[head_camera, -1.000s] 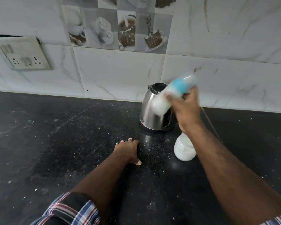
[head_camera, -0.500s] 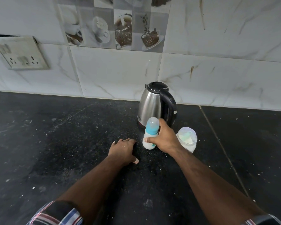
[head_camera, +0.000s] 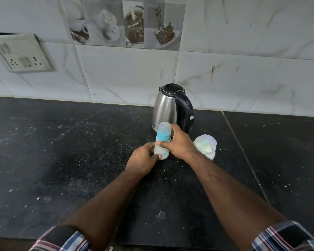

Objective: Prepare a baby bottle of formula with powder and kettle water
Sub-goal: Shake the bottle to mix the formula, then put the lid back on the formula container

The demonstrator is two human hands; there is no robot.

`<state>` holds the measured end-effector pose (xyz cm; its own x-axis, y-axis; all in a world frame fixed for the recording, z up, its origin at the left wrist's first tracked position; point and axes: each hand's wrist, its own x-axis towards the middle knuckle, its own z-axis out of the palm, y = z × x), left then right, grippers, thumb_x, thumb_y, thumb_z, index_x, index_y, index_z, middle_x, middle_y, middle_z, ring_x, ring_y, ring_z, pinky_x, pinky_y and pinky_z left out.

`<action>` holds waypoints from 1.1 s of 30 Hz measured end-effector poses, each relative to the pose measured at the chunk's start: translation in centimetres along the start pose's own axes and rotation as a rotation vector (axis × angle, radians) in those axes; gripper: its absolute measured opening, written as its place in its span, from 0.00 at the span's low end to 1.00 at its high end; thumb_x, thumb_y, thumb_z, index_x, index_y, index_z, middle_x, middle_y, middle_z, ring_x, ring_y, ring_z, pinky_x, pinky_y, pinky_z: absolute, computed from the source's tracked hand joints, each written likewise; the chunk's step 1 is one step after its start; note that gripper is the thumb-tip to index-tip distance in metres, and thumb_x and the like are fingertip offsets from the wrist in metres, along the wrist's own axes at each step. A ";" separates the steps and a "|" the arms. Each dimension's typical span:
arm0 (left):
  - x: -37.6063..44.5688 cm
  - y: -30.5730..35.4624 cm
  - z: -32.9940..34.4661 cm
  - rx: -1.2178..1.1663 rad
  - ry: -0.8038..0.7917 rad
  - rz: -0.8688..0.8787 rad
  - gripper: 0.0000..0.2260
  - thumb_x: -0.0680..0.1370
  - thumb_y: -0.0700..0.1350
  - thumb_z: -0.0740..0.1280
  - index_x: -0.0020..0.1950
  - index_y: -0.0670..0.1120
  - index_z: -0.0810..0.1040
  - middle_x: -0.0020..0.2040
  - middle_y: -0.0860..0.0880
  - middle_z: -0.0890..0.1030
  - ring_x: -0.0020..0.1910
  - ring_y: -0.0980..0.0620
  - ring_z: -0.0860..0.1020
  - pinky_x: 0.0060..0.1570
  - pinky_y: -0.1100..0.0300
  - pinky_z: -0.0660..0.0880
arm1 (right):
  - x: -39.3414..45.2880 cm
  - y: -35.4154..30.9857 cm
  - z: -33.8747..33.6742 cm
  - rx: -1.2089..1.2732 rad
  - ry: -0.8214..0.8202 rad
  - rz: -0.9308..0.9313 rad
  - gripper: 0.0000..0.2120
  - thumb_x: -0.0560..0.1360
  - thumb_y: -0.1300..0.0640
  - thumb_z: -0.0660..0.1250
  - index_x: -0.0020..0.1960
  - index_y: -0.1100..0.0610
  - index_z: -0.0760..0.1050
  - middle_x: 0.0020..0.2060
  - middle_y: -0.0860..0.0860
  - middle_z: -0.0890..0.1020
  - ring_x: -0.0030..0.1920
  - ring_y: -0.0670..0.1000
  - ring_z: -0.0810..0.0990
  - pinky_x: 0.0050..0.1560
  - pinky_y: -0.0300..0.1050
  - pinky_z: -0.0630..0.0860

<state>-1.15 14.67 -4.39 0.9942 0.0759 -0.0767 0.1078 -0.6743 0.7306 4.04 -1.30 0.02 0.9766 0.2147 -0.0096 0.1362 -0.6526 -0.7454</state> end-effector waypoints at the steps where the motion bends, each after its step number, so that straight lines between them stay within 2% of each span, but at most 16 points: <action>1: 0.1 0.1 -0.2 -0.011 0.010 -0.006 0.19 0.80 0.50 0.72 0.71 0.53 0.77 0.58 0.55 0.84 0.57 0.55 0.80 0.56 0.59 0.73 | 0.2 -0.1 -0.1 -0.014 -0.022 0.005 0.32 0.71 0.46 0.79 0.69 0.50 0.69 0.58 0.46 0.80 0.56 0.49 0.79 0.51 0.45 0.75; 3: 0.3 0.3 -0.5 -0.025 0.020 -0.018 0.18 0.81 0.48 0.71 0.71 0.53 0.77 0.58 0.55 0.84 0.57 0.55 0.81 0.57 0.58 0.75 | 0.4 -0.1 -0.3 -0.047 -0.065 0.012 0.30 0.73 0.48 0.78 0.69 0.50 0.69 0.60 0.48 0.81 0.58 0.50 0.80 0.56 0.49 0.76; 7: 0.5 0.6 -0.7 -0.031 0.015 -0.034 0.19 0.81 0.47 0.71 0.72 0.53 0.77 0.61 0.54 0.84 0.61 0.54 0.81 0.65 0.52 0.78 | 0.3 0.0 -0.4 -0.054 -0.076 0.019 0.28 0.73 0.50 0.78 0.68 0.51 0.70 0.60 0.48 0.81 0.58 0.50 0.80 0.59 0.52 0.78; 10: 0.3 0.4 -0.3 -0.021 0.034 -0.042 0.16 0.81 0.47 0.72 0.69 0.53 0.79 0.57 0.55 0.85 0.57 0.55 0.82 0.61 0.53 0.78 | 0.2 0.3 -0.4 -0.035 -0.100 0.017 0.27 0.74 0.53 0.78 0.69 0.50 0.71 0.60 0.48 0.82 0.58 0.49 0.81 0.59 0.51 0.79; 12: 0.1 0.3 -0.1 -0.021 0.050 -0.051 0.15 0.80 0.48 0.72 0.67 0.54 0.81 0.54 0.56 0.86 0.55 0.55 0.83 0.59 0.54 0.79 | 0.0 0.6 -0.3 -0.018 -0.109 0.019 0.27 0.74 0.54 0.77 0.69 0.49 0.71 0.59 0.47 0.82 0.53 0.45 0.81 0.56 0.47 0.79; 14: 0.0 0.3 0.2 -0.015 0.063 -0.058 0.13 0.80 0.48 0.72 0.65 0.55 0.82 0.52 0.58 0.85 0.52 0.57 0.82 0.56 0.56 0.78 | -0.3 0.9 -0.2 0.005 -0.118 0.031 0.27 0.73 0.55 0.78 0.69 0.49 0.71 0.58 0.47 0.82 0.50 0.43 0.81 0.57 0.47 0.79; 16: -0.2 0.3 0.4 0.001 0.077 -0.079 0.11 0.79 0.50 0.73 0.62 0.55 0.82 0.50 0.59 0.84 0.50 0.58 0.82 0.53 0.58 0.78 | -0.4 1.1 -0.3 0.022 -0.130 0.048 0.29 0.72 0.56 0.79 0.70 0.49 0.72 0.61 0.48 0.82 0.57 0.48 0.81 0.62 0.51 0.78; 19: -0.6 0.6 0.8 0.023 0.122 -0.142 0.07 0.77 0.52 0.74 0.52 0.54 0.81 0.47 0.58 0.84 0.47 0.57 0.82 0.51 0.54 0.81 | -0.6 1.1 -0.6 0.059 -0.158 0.058 0.33 0.71 0.61 0.79 0.72 0.49 0.71 0.65 0.48 0.81 0.63 0.50 0.80 0.67 0.54 0.76; 22: -1.4 1.5 1.4 0.075 0.133 -0.169 0.07 0.78 0.54 0.72 0.45 0.53 0.79 0.41 0.55 0.83 0.43 0.55 0.82 0.46 0.53 0.81 | -0.8 0.6 -1.5 -0.008 -0.173 0.011 0.35 0.72 0.67 0.75 0.75 0.50 0.69 0.68 0.50 0.80 0.67 0.51 0.78 0.69 0.54 0.75; 24: -2.0 2.3 2.3 0.102 0.099 -0.119 0.07 0.79 0.52 0.70 0.44 0.51 0.79 0.41 0.54 0.83 0.43 0.52 0.82 0.46 0.54 0.79 | -0.9 0.0 -3.1 -0.025 -0.093 -0.051 0.31 0.73 0.66 0.72 0.74 0.53 0.72 0.64 0.50 0.83 0.63 0.50 0.81 0.66 0.51 0.77; 26: -2.4 3.3 3.6 0.091 0.049 -0.058 0.03 0.79 0.50 0.68 0.49 0.54 0.81 0.43 0.55 0.84 0.43 0.56 0.82 0.49 0.57 0.78 | -0.8 -0.4 -5.8 0.077 0.057 -0.076 0.20 0.73 0.63 0.72 0.63 0.51 0.80 0.48 0.44 0.87 0.49 0.48 0.86 0.55 0.47 0.82; 28: -2.6 4.2 5.1 0.013 0.008 -0.026 0.07 0.79 0.49 0.70 0.57 0.55 0.81 0.46 0.59 0.83 0.44 0.65 0.80 0.53 0.64 0.77 | -0.3 0.2 -9.1 0.234 0.177 -0.046 0.10 0.72 0.59 0.74 0.51 0.48 0.82 0.37 0.44 0.86 0.36 0.47 0.87 0.41 0.44 0.84; 30: -2.4 5.1 6.6 -0.094 -0.018 -0.020 0.16 0.78 0.49 0.73 0.66 0.53 0.79 0.53 0.60 0.82 0.49 0.65 0.80 0.54 0.69 0.75 | 0.4 2.2 -12.1 0.288 0.257 0.019 0.05 0.73 0.56 0.75 0.46 0.47 0.81 0.37 0.46 0.86 0.30 0.44 0.85 0.31 0.39 0.80; 31: -2.2 5.6 7.2 -0.131 -0.032 -0.024 0.22 0.77 0.50 0.74 0.71 0.52 0.77 0.57 0.60 0.81 0.52 0.62 0.80 0.54 0.69 0.74 | 0.7 3.6 -13.2 0.270 0.283 0.067 0.04 0.74 0.56 0.75 0.45 0.48 0.81 0.39 0.47 0.86 0.29 0.44 0.84 0.30 0.39 0.79; 33: -1.8 6.4 8.3 -0.169 -0.052 -0.033 0.34 0.75 0.52 0.78 0.78 0.51 0.70 0.66 0.56 0.78 0.59 0.60 0.78 0.59 0.66 0.73 | 1.2 7.0 -14.2 0.149 0.305 0.184 0.02 0.74 0.57 0.74 0.43 0.54 0.82 0.40 0.53 0.87 0.31 0.47 0.84 0.33 0.47 0.82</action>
<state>-2.18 4.10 -5.18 0.9894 0.0546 -0.1344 0.1425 -0.5383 0.8306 8.54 -15.95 4.26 0.9902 -0.1363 0.0300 -0.0493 -0.5424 -0.8387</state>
